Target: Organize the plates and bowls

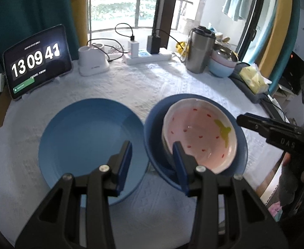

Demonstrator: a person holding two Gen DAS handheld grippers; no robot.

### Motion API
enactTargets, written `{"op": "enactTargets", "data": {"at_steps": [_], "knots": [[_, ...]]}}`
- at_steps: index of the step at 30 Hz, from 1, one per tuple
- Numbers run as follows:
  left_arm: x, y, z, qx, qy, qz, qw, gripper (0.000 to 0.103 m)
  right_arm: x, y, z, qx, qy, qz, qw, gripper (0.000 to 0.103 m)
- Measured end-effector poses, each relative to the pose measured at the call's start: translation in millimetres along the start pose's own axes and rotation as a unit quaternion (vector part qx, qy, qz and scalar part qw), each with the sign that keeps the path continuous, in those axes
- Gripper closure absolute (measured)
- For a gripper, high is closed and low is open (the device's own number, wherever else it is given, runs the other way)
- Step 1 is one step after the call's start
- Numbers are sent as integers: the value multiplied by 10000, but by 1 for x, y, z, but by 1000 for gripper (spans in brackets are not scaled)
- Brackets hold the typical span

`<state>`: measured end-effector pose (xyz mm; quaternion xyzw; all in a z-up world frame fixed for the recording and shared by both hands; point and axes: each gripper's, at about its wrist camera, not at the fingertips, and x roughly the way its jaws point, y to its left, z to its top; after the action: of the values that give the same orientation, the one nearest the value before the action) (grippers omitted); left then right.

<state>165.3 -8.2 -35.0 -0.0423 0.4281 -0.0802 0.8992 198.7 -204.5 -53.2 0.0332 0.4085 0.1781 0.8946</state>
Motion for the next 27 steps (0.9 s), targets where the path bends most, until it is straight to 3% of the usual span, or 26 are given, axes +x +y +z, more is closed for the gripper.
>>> {"op": "enactTargets", "data": {"at_steps": [10, 19, 23, 27], "knots": [[9, 2, -1, -86, 11, 229, 9997, 61, 5, -31, -2, 330, 67, 80, 9994, 70], [23, 5, -4, -137, 235, 358, 9990, 61, 15, -27, -4, 228, 292, 382, 9986, 70], [30, 3, -6, -130, 357, 359, 9986, 61, 23, -16, -9, 15, 363, 165, 9992, 68], [36, -1, -5, -91, 382, 444, 9982, 61, 27, -11, -11, -118, 298, -244, 9992, 54]]}}
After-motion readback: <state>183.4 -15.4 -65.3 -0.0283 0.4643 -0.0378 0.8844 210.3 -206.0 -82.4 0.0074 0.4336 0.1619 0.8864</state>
